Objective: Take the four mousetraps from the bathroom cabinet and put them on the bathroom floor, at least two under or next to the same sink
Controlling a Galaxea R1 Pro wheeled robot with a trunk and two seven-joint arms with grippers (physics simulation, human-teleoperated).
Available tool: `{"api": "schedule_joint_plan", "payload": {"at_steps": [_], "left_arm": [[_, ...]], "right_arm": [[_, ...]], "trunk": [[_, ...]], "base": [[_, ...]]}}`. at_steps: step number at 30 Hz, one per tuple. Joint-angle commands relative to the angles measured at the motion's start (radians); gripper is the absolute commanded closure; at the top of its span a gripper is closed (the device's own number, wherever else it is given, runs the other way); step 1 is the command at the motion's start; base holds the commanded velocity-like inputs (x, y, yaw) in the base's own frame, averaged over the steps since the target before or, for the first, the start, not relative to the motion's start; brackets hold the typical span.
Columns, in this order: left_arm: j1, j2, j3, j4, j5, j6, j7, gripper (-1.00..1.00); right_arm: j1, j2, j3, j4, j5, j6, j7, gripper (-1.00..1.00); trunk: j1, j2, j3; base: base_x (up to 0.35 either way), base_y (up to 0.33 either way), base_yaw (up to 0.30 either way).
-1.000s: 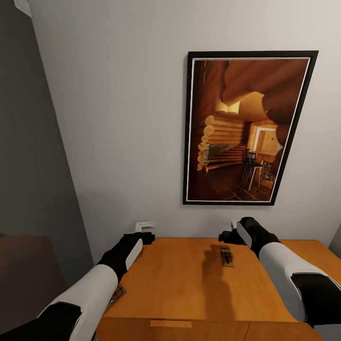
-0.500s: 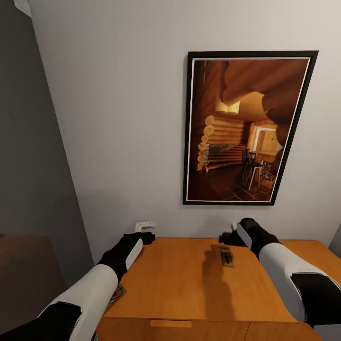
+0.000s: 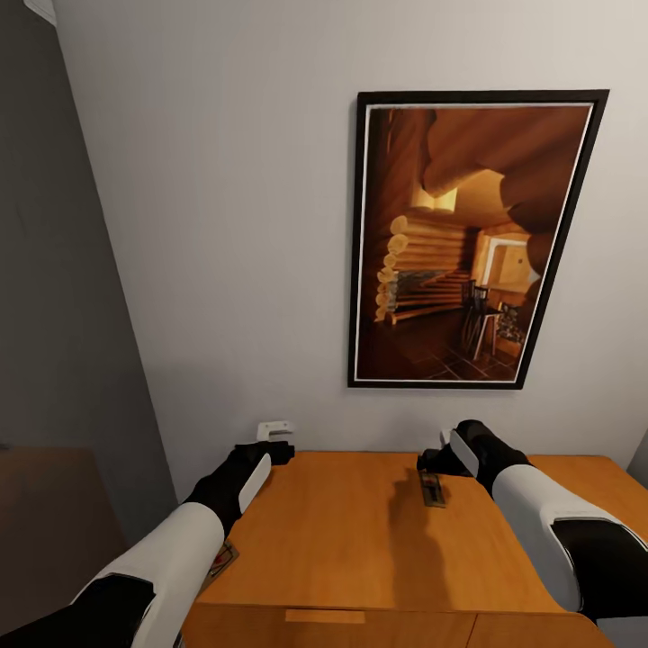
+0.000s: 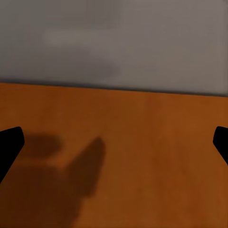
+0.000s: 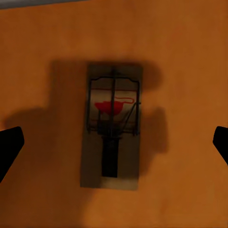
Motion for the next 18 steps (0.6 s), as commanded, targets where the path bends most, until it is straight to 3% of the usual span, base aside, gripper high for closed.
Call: {"api": "schedule_joint_plan", "payload": {"at_steps": [1, 18], "left_arm": [[0.000, 0.000, -0.004, -0.001, 0.011, 0.003, 0.009, -1.00], [0.000, 0.000, -0.004, -0.001, 0.011, -0.020, 0.010, -1.00]], "right_arm": [[0.000, -0.001, 0.005, -0.001, -0.008, 0.004, -0.002, -1.00], [0.000, 0.000, 0.005, 0.001, -0.012, -0.012, 0.010, -1.00]], "trunk": [[0.000, -0.001, 0.000], [0.004, -0.008, -0.004]], "base": [[0.000, 0.000, 0.000], [0.000, 0.000, 0.000]]}}
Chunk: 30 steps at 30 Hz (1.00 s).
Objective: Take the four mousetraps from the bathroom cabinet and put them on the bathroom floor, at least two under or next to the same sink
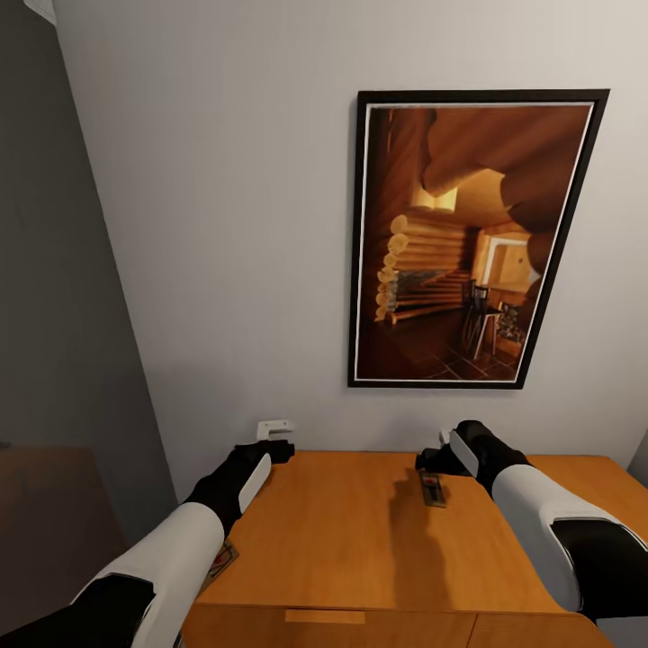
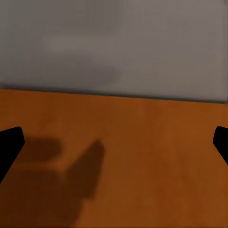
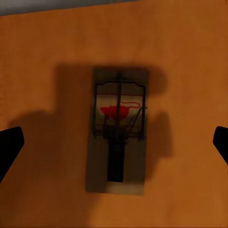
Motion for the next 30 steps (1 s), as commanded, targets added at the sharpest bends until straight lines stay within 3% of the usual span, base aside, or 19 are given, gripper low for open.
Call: {"api": "schedule_joint_plan", "payload": {"at_steps": [1, 30], "left_arm": [[0.000, 0.000, -0.004, -0.001, 0.011, 0.003, 0.008, -1.00], [0.000, 0.000, -0.004, 0.000, 0.011, 0.001, 0.009, -1.00]], "right_arm": [[0.000, -0.001, 0.005, -0.001, -0.007, 0.002, 0.000, -1.00], [0.000, 0.000, 0.005, -0.001, -0.006, -0.023, -0.010, -1.00]], "trunk": [[0.004, -0.008, -0.004], [0.115, -0.211, -0.095]], "base": [[0.000, 0.000, 0.000], [0.000, 0.000, 0.000]]}}
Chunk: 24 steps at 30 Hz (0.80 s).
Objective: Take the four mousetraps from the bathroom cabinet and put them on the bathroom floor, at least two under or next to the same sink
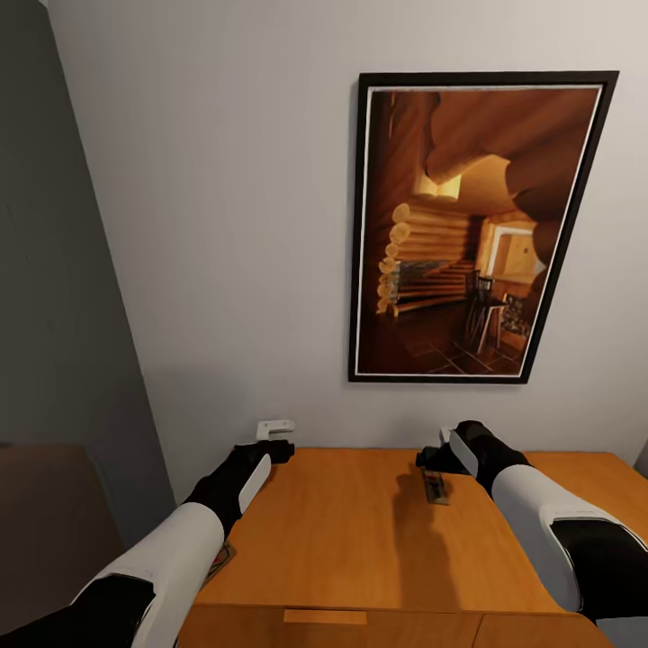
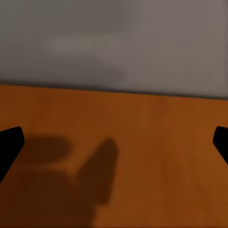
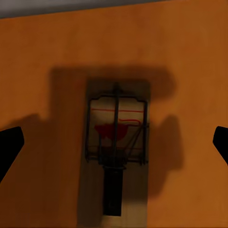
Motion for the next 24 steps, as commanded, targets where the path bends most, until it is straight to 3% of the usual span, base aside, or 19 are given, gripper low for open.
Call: {"api": "schedule_joint_plan", "payload": {"at_steps": [1, 24], "left_arm": [[-0.001, 0.000, -0.004, -0.001, 0.011, 0.004, 0.009, -1.00], [-0.001, 0.000, -0.004, -0.002, 0.011, 0.004, 0.009, -1.00]], "right_arm": [[-0.001, -0.001, 0.005, -0.001, -0.008, 0.005, -0.002, -1.00], [-0.001, -0.001, 0.005, 0.050, -0.010, 0.006, -0.002, -1.00]], "trunk": [[0.004, -0.009, -0.005], [0.008, -0.016, -0.008]], "base": [[0.000, 0.000, 0.000], [0.000, 0.000, 0.000]]}}
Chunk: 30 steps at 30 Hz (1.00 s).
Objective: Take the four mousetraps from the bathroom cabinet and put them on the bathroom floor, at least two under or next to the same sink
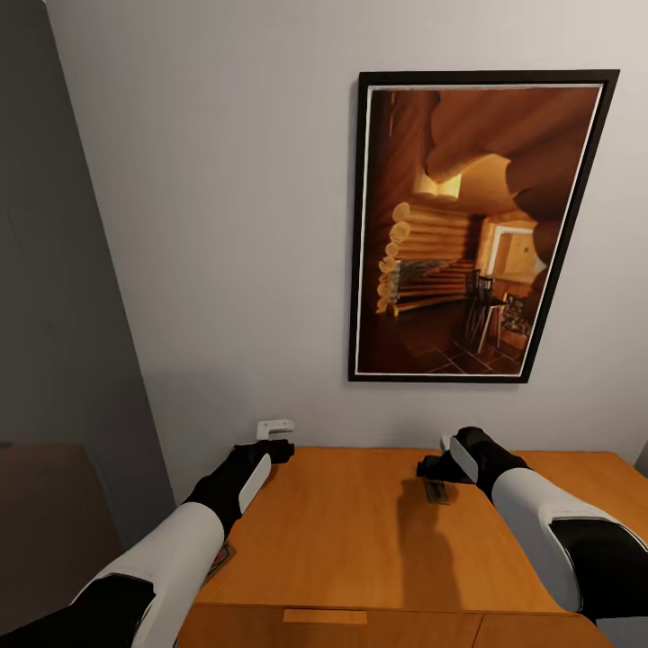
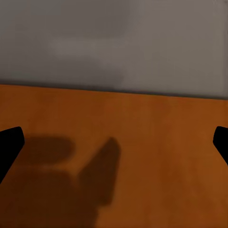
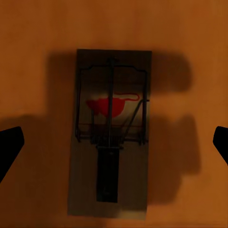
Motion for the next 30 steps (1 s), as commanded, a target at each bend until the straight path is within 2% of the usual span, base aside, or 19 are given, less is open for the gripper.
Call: {"api": "schedule_joint_plan", "payload": {"at_steps": [1, 3, 23, 30], "left_arm": [[-0.001, 0.000, -0.004, -0.001, 0.011, 0.004, 0.009, -1.00], [-0.001, 0.000, -0.004, -0.001, 0.011, 0.004, 0.009, -1.00], [0.000, 0.000, -0.004, -0.001, 0.011, 0.004, 0.009, -1.00], [0.000, 0.000, -0.004, -0.001, 0.011, 0.004, 0.009, -1.00]], "right_arm": [[0.000, -0.001, 0.005, -0.001, -0.008, 0.005, -0.001, -1.00], [0.000, -0.001, 0.005, -0.001, -0.008, 0.005, -0.001, -1.00], [0.000, 0.002, 0.005, 0.000, -0.006, 0.004, -0.001, -1.00], [0.000, 0.002, 0.005, 0.000, -0.005, 0.004, -0.001, -1.00]], "trunk": [[0.000, -0.001, -0.002], [0.000, -0.001, -0.002], [0.077, -0.141, -0.064], [0.077, -0.141, -0.064]], "base": [[0.000, 0.000, 0.000], [0.000, 0.000, 0.000], [0.000, 0.000, 0.000], [0.000, 0.000, 0.000]]}}
